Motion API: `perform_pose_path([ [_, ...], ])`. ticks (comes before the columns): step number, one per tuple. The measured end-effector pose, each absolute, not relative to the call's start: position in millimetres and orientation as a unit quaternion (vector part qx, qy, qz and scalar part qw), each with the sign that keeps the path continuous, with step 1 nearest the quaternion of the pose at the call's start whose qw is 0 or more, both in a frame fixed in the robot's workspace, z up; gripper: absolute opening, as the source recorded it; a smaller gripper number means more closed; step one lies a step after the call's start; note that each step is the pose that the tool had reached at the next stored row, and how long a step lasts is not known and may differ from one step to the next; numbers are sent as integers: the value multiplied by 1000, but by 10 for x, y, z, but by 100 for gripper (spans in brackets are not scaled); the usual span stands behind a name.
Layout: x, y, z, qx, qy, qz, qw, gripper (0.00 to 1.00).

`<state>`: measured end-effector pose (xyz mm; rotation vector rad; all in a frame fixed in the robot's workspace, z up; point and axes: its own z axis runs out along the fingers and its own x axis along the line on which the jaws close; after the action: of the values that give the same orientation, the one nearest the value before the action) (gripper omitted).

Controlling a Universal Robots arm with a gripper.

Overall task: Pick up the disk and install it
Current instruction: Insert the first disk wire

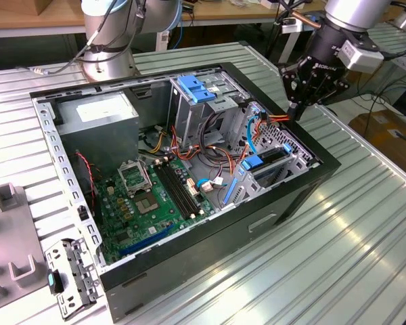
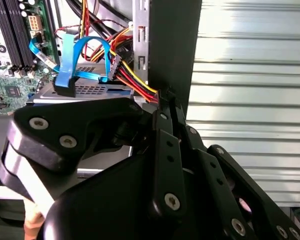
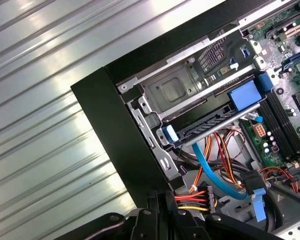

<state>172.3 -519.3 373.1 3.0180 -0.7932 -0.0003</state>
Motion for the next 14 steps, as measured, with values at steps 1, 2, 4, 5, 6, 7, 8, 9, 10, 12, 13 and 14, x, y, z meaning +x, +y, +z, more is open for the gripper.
perform_pose_path([
  [1,1702,-5193,3731,967,-254,0,11,16],
  [2,1682,-5193,3732,967,-254,0,11,16],
  [4,1651,-5193,3731,967,-255,0,11,16],
  [5,1636,-5193,3731,967,-256,0,11,16],
  [6,1619,-5193,3731,967,-256,0,11,16],
  [7,1600,-5193,3731,967,-256,0,11,16],
  [8,1582,-5194,3731,966,-257,0,11,16],
  [9,1563,-5194,3731,966,-257,0,11,16],
  [10,1547,-5195,3731,966,-257,0,11,16],
  [12,1529,-5196,3731,966,-257,0,11,16],
  [13,1525,-5197,3731,966,-259,0,11,16],
  [14,1525,-5196,3731,965,-263,0,11,16],
])
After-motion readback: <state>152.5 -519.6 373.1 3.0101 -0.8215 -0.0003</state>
